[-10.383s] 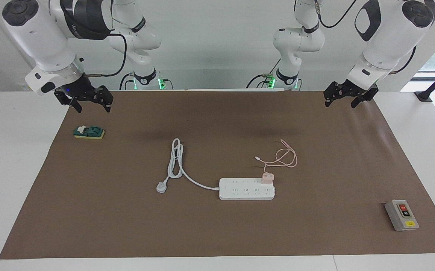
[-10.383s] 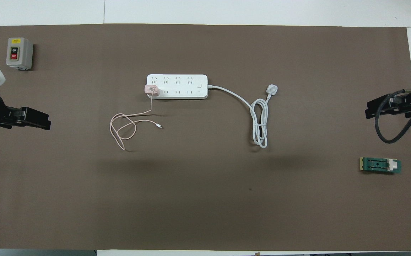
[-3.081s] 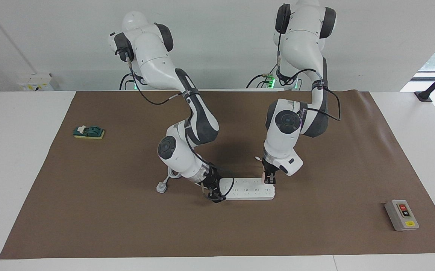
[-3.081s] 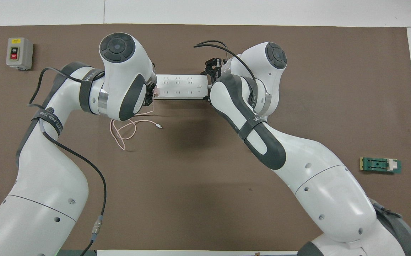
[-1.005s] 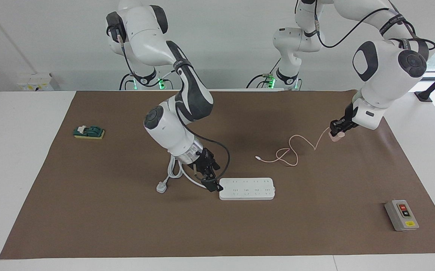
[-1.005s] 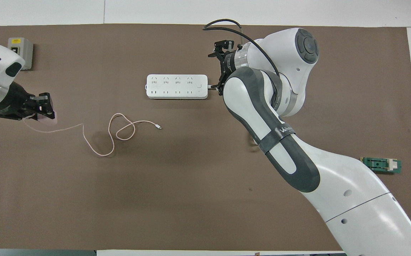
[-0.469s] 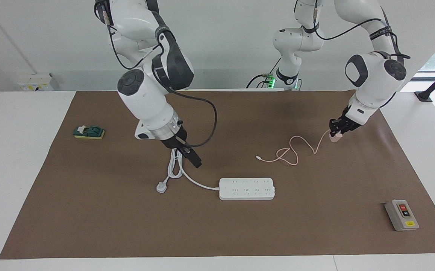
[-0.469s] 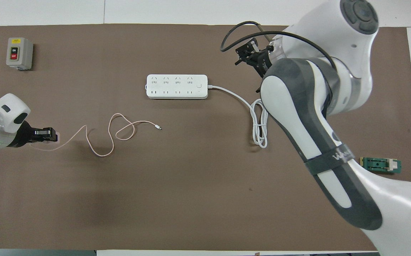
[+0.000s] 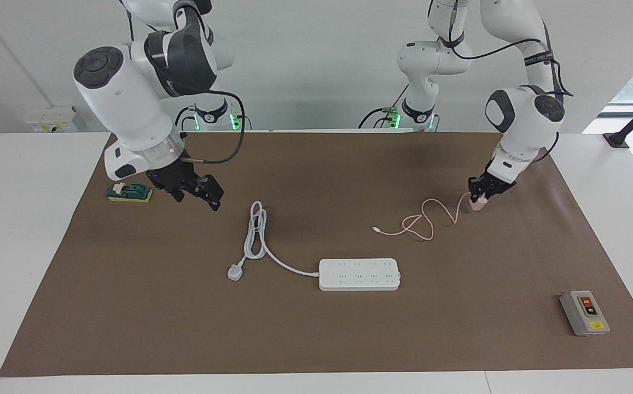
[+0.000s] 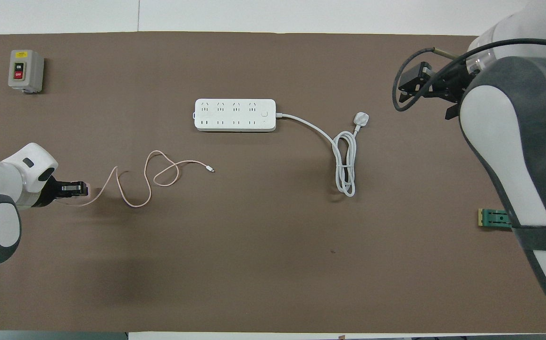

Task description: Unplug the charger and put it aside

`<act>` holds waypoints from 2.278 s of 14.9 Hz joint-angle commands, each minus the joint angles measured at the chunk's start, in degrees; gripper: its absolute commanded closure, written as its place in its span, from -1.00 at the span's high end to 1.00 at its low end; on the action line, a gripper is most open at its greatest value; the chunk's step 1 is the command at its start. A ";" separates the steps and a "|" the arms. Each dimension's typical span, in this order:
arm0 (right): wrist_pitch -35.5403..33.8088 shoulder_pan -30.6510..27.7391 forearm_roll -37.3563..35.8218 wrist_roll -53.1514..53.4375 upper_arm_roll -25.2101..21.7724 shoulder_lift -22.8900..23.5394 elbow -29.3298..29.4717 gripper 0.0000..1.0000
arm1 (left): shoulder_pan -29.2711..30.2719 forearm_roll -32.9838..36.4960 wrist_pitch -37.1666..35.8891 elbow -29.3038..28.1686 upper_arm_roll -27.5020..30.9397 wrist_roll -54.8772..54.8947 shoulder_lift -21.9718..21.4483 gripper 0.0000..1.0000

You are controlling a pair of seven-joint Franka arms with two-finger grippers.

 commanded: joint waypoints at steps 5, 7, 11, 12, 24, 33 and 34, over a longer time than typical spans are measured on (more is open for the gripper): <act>-6.47 -3.49 -5.31 -13.36 1.36 -13.85 -12.34 1.00 | 6.85 -0.07 -4.09 1.02 -0.22 5.63 -1.75 1.00; -5.50 -4.81 -5.49 -13.99 1.44 -14.84 -14.92 1.00 | 7.03 0.28 -10.76 6.82 0.13 5.54 -1.31 1.00; -0.76 -11.39 -5.66 -14.25 8.29 -13.09 -13.87 1.00 | 7.39 0.63 -22.38 17.64 0.22 0.98 -1.13 1.00; -0.84 -11.93 -5.57 -14.25 8.30 -13.00 -13.87 1.00 | 7.39 0.64 -24.92 20.01 0.22 0.62 -1.22 1.00; -4.53 -6.93 -6.37 -14.16 5.93 -12.82 -12.38 1.00 | 5.01 1.68 -42.18 33.13 -5.84 -7.91 -2.37 1.00; -3.74 -8.15 -6.45 -14.25 5.57 -13.00 -12.64 1.00 | 3.08 2.39 -46.83 43.77 -6.45 -7.73 4.05 1.00; -3.83 -9.46 -6.37 -14.17 6.36 -13.00 -12.64 1.00 | 2.56 2.31 -46.14 43.33 -6.46 -7.64 3.96 1.00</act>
